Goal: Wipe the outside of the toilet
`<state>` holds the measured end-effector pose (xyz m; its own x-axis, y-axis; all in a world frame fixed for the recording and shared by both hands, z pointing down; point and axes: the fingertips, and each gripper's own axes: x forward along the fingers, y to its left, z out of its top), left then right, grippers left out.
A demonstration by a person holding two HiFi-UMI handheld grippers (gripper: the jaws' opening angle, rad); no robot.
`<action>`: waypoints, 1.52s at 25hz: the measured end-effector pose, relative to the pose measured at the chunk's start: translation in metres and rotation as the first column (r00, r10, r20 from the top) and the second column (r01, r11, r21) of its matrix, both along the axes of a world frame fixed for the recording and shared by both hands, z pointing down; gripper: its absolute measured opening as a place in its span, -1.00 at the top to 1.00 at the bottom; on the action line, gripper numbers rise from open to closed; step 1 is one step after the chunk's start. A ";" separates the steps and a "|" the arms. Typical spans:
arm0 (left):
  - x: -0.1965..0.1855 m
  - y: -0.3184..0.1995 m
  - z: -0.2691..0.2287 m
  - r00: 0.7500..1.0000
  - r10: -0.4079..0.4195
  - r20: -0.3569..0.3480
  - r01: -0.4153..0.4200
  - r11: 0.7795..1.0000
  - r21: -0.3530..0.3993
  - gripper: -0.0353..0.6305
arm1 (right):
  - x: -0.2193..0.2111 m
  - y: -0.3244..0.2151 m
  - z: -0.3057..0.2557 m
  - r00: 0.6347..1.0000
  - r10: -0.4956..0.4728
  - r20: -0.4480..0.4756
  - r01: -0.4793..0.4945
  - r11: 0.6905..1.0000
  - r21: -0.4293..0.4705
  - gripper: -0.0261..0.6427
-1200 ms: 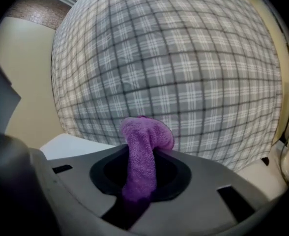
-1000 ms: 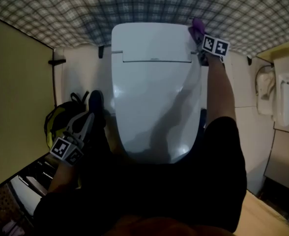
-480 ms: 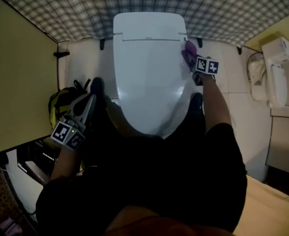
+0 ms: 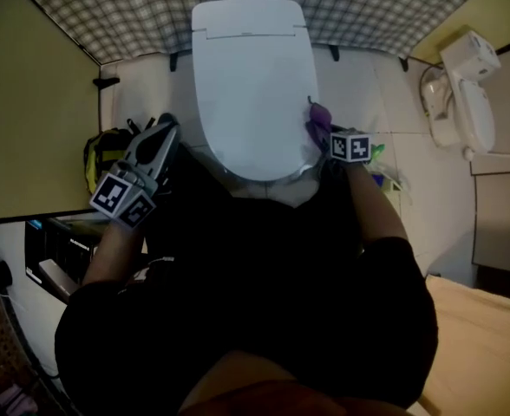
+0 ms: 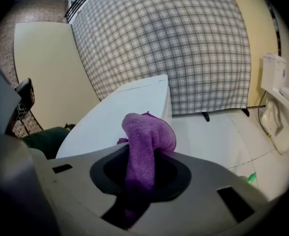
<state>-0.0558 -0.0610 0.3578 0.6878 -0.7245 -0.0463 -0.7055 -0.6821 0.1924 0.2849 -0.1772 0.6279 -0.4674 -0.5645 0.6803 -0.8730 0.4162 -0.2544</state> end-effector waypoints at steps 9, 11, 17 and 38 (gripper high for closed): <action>0.052 0.042 -0.019 0.989 0.148 -0.004 -0.147 0.987 0.063 0.88 | -0.040 0.115 0.011 0.987 -0.140 -0.083 0.137 0.990 -0.036 0.65; 0.059 0.051 -0.023 0.987 0.162 -0.006 -0.161 0.983 0.084 0.88 | -0.053 0.133 0.015 0.976 -0.189 -0.108 0.186 0.982 -0.037 0.65; 0.055 0.082 -0.032 0.986 0.168 -0.002 -0.166 0.978 0.126 0.88 | -0.110 0.179 0.006 0.897 -0.386 -0.217 0.389 0.921 -0.029 0.65; -0.119 0.131 -0.015 0.977 -0.205 -0.058 0.210 0.970 0.123 0.88 | -0.319 0.165 0.012 0.272 -0.706 -0.653 0.872 0.468 -0.142 0.65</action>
